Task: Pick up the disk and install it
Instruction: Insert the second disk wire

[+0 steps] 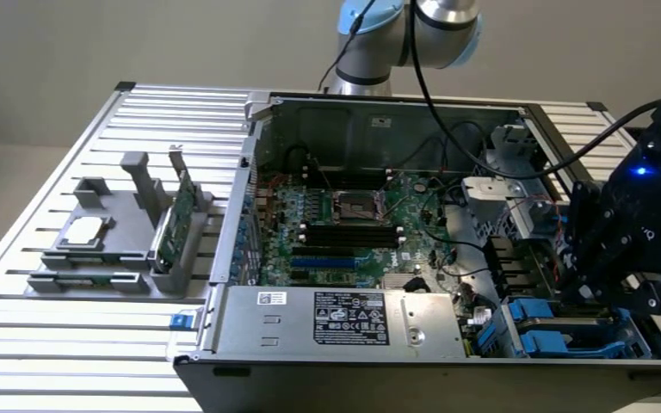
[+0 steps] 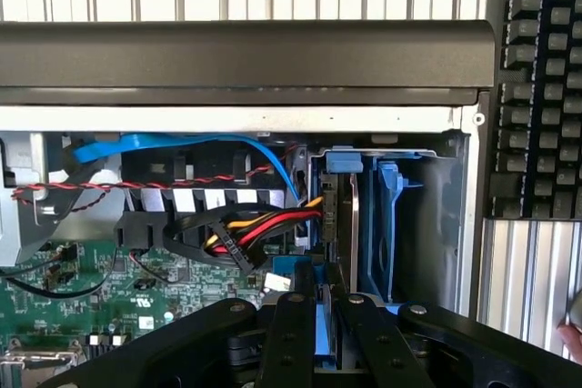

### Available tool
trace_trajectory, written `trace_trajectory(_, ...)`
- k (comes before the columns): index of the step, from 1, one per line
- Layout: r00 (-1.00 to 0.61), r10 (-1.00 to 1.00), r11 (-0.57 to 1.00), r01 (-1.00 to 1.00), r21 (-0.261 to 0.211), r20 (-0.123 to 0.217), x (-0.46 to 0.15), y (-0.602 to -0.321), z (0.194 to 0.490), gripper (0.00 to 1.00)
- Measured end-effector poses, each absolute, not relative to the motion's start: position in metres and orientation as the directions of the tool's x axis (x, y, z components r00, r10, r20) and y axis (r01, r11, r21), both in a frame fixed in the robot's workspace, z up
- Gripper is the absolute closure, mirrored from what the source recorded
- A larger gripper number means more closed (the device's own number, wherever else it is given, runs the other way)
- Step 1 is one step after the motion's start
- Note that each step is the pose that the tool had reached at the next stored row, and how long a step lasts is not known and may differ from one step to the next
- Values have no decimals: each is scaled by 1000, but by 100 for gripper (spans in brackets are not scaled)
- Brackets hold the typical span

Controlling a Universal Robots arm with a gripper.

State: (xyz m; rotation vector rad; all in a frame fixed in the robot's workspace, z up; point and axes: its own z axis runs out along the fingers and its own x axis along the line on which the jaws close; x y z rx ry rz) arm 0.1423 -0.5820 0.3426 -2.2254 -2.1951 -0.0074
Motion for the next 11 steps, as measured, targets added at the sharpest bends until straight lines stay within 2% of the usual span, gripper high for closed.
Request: trace_trajectory(11, 14, 1000, -14, 1000, -8, 14, 143, -584, 342, 84)
